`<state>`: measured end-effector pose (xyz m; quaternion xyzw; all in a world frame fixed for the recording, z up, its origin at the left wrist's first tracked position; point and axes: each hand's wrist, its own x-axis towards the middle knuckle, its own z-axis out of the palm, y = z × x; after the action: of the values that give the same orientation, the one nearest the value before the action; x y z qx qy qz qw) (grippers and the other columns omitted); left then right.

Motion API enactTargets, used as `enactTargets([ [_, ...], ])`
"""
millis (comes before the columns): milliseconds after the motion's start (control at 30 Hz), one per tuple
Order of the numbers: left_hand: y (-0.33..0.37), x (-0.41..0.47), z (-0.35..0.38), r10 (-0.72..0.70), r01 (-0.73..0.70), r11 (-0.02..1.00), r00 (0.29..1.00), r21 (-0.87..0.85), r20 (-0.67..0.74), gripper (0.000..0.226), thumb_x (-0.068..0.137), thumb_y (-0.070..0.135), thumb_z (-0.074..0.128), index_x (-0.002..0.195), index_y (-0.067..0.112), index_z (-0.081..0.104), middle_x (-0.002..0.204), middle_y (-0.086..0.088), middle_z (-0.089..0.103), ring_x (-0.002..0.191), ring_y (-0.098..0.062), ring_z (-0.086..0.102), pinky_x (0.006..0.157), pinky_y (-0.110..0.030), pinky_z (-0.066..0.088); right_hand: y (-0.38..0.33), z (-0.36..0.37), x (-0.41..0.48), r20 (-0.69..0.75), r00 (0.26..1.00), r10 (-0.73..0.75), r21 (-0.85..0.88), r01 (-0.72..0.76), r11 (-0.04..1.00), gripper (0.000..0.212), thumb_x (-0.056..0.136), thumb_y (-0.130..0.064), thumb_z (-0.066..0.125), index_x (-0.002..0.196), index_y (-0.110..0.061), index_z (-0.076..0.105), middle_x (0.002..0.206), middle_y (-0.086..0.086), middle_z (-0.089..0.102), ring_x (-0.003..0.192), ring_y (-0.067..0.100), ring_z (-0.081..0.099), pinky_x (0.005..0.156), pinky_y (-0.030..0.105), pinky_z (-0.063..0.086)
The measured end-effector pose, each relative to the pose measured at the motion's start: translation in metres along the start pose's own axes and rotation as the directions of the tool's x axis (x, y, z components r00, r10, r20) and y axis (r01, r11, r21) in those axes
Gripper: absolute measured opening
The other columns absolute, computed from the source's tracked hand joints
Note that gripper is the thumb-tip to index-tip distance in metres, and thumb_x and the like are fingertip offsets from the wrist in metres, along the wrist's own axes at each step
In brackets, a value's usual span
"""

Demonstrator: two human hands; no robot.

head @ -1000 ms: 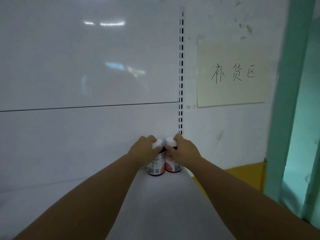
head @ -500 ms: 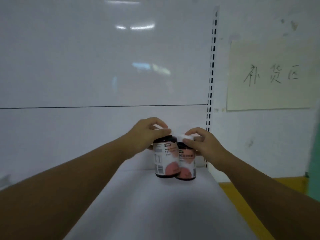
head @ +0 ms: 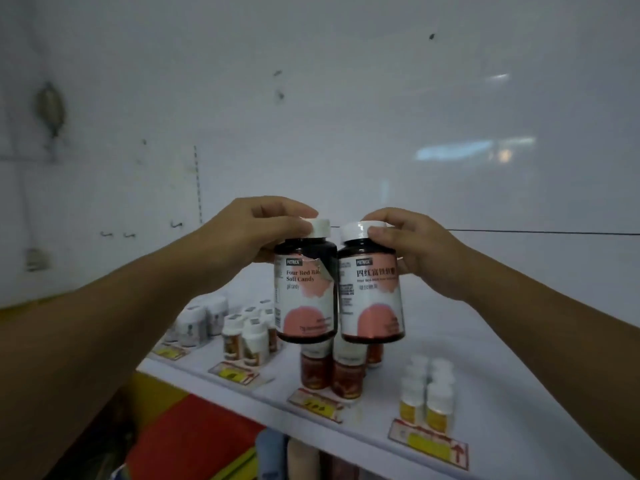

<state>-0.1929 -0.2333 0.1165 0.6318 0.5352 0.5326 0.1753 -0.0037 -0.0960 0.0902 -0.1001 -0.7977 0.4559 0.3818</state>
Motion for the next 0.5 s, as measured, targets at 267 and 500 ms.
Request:
enactTargets([
  [267,-0.031,-0.091,-0.152,-0.023,0.024,1.000,0.971,-0.001,-0.238,0.018,0.081,0.021,0.066,0.097,0.016,0.069,0.089,-0.006,0.069,0.074,-0.013,0.068,0.067,-0.028,0.056,-0.038,0.172,0.057,0.109,0.989,-0.101,-0.012,0.103,0.995,0.018,0.080,-0.026,0.064,0.097,-0.021,0.068,0.088,-0.002,0.069,0.082,0.011,0.068,0.064,0.026,0.056],
  [500,-0.070,-0.100,-0.230,-0.074,0.069,0.997,0.969,-0.027,-0.236,0.013,0.090,0.015,0.055,0.098,0.017,0.065,0.085,0.001,0.068,0.075,-0.012,0.066,0.072,-0.028,0.053,-0.035,0.245,0.112,0.160,0.982,-0.097,-0.017,0.101,0.995,0.036,0.070,-0.036,0.065,0.102,-0.020,0.068,0.092,0.000,0.070,0.085,0.012,0.068,0.064,0.025,0.056],
])
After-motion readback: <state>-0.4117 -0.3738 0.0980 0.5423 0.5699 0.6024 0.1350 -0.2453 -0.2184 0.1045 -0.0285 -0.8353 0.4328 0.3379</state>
